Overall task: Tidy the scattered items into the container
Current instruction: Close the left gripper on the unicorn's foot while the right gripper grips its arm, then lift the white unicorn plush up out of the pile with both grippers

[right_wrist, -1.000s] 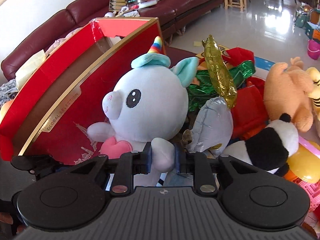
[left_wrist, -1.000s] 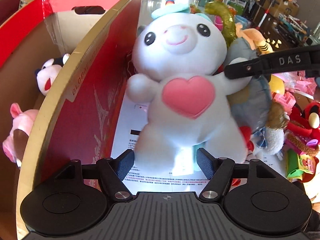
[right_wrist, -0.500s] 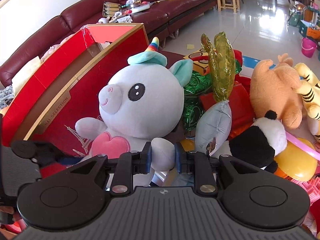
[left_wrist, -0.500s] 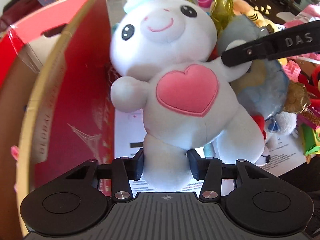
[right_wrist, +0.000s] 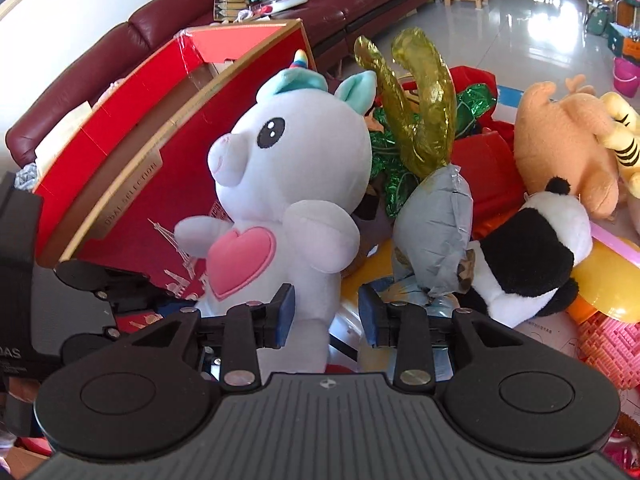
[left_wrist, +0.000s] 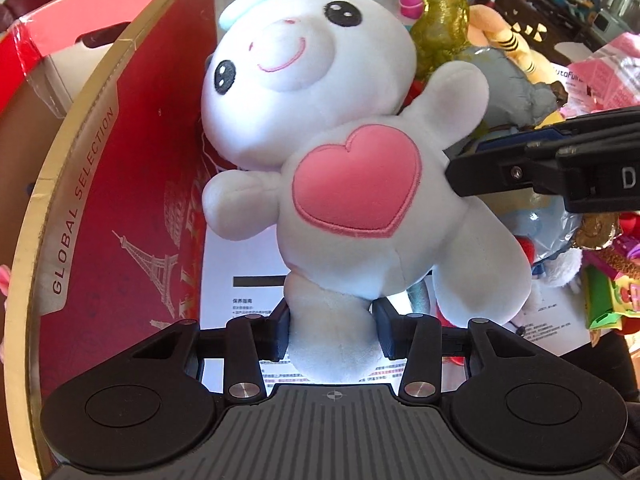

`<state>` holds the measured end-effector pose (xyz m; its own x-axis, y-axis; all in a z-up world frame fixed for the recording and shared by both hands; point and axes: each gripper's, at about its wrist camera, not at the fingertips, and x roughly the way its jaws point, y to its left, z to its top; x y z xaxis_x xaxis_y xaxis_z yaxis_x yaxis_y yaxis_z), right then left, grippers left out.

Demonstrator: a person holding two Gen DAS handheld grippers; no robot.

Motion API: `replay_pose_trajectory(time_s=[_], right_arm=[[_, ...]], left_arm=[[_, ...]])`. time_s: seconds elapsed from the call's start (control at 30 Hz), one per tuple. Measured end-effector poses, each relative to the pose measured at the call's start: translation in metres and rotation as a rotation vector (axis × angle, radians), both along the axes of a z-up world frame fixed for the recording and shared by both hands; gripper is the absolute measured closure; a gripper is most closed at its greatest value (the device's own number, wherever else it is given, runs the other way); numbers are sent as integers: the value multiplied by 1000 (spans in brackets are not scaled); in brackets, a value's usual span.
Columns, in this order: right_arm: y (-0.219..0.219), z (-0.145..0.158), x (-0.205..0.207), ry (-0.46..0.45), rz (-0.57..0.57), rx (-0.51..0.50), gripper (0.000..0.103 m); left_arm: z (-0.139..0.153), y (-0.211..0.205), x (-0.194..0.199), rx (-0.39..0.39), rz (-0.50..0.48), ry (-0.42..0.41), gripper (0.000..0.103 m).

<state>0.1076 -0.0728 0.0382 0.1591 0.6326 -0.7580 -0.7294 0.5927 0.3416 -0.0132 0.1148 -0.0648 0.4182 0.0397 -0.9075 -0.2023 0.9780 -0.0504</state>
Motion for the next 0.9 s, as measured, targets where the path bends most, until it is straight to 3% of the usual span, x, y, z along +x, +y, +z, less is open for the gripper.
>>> replay_pose_trajectory(time_s=[0.33, 0.5, 0.6, 0.7, 0.87, 0.9], right_arm=[[16, -1, 8, -19, -180, 72, 59], [23, -6, 8, -54, -178, 73, 75], [14, -4, 15, -47, -185, 73, 78], [-2, -10, 25, -18, -211, 68, 78], [-14, -13, 27, -25, -221, 62, 78], [-15, -13, 27, -29, -221, 60, 78]], left_arm=[[-5, -15, 2, -19, -24, -20, 61], [-4, -14, 4, -18, -25, -16, 59], [8, -2, -1, -48, 14, -49, 51], [23, 11, -3, -96, 50, -92, 49], [42, 7, 1, -86, 55, -109, 48], [46, 5, 0, -88, 50, -118, 42]])
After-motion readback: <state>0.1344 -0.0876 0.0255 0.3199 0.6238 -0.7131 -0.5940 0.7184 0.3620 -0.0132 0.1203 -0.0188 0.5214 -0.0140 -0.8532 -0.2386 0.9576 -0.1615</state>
